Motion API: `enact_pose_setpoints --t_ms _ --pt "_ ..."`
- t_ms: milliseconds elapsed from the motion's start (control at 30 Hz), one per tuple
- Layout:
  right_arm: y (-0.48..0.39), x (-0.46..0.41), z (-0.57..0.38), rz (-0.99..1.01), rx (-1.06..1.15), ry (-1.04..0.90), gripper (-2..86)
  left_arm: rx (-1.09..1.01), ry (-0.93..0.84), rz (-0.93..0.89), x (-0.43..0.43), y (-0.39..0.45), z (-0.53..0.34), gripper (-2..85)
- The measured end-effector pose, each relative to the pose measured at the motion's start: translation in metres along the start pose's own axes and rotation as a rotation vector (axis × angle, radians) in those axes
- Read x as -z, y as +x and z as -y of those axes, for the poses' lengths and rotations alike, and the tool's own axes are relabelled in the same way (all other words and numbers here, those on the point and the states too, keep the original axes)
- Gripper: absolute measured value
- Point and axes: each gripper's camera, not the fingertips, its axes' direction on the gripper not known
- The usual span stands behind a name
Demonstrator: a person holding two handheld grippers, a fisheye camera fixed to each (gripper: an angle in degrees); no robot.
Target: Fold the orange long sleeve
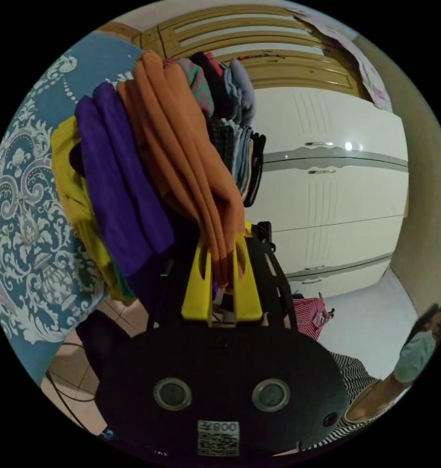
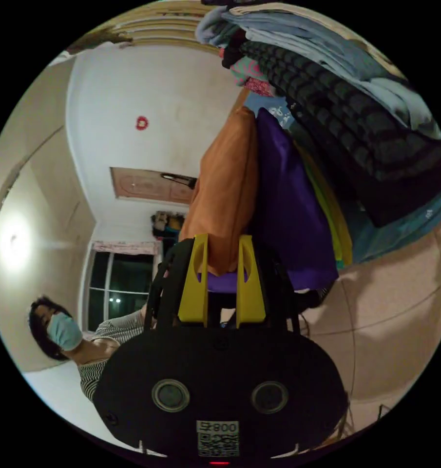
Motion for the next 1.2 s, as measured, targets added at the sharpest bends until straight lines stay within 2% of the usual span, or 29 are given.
enact_pose_setpoints --t_ms 67,233,333,400,467,567,667,767,833,933,1033,1100,1200 --pt "-0.006 0.009 -0.001 0.04 0.03 0.026 9.3 -0.032 0.0 -0.001 -0.021 -0.004 -0.001 8.2" --pt "-0.049 0.025 0.009 -0.048 0.11 0.014 9.5 -0.054 0.004 0.0 -0.072 -0.023 -0.012 8.5" --pt "-0.042 0.023 0.006 -0.125 0.061 -0.009 9.8 -0.047 -0.075 0.069 -0.119 -0.06 -0.024 8.7" --pt "-0.032 0.02 -0.003 -0.159 0.017 -0.001 9.5 -0.012 -0.093 0.039 -0.138 -0.089 -0.035 8.9" --pt "-0.029 0.024 -0.016 -0.14 0.0 0.058 8.4 -0.012 -0.079 0.001 -0.153 -0.108 -0.046 9.6" --pt "-0.048 0.043 -0.045 -0.161 0.026 0.231 3.9 -0.053 -0.09 0.049 -0.169 -0.11 -0.055 10.6" --pt "-0.101 0.048 -0.076 -0.234 0.162 0.384 1.5 -0.108 -0.099 0.111 -0.182 -0.108 -0.072 10.9" --pt "-0.166 0.004 -0.09 -0.48 0.315 0.37 0.6 -0.153 -0.083 0.16 -0.182 -0.11 -0.098 9.5" --pt "-0.193 -0.058 -0.087 -0.678 0.416 0.256 0.4 -0.176 -0.067 0.179 -0.177 -0.113 -0.117 7.9" --pt "-0.186 -0.138 -0.079 -0.943 0.413 0.092 0.2 -0.245 0.001 0.188 -0.166 -0.106 -0.148 4.7" --pt "-0.185 -0.181 -0.093 -1.134 0.457 0.138 0.1 -0.339 0.009 0.282 -0.182 -0.091 -0.159 2.6" --pt "-0.186 -0.194 -0.104 -1.187 0.475 0.231 0.1 -0.378 -0.023 0.357 -0.209 -0.09 -0.153 1.6" --pt "-0.185 -0.203 -0.105 -1.18 0.431 0.225 0.1 -0.398 -0.198 0.527 -0.276 -0.113 -0.144 0.8"
